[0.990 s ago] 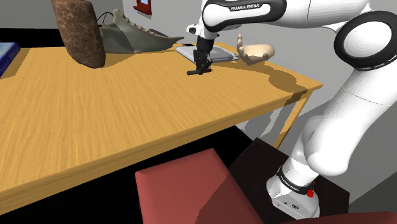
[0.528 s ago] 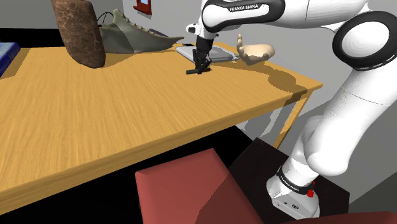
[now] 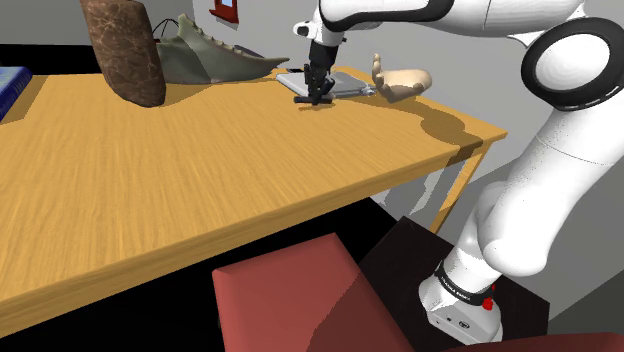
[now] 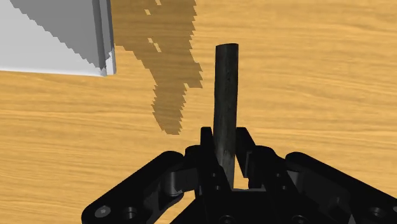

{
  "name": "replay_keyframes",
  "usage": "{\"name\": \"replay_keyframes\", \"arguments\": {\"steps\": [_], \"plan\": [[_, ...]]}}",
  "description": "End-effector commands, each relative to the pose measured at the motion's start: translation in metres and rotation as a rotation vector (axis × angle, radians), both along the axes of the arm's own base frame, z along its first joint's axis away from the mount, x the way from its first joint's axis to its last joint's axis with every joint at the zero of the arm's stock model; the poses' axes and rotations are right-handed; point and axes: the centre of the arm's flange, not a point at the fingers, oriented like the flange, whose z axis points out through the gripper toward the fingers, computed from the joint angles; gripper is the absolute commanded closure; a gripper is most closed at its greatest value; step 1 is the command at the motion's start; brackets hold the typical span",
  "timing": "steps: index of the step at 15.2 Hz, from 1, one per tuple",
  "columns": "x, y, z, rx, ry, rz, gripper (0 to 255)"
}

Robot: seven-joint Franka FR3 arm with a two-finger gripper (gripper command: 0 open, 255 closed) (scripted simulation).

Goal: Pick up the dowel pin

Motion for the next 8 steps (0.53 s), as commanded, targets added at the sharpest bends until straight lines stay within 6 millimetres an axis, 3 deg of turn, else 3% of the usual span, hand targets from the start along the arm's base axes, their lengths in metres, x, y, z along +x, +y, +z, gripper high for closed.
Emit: {"name": "replay_keyframes", "arguments": {"steps": [1,6,8], "plan": [[0.001,0.0,0.01,0.0,0.0,0.0,255],[0.001,0.0,0.037,0.0,0.0,0.0,255],[0.0,0.0,0.037,0.0,0.0,0.0,255]]}}
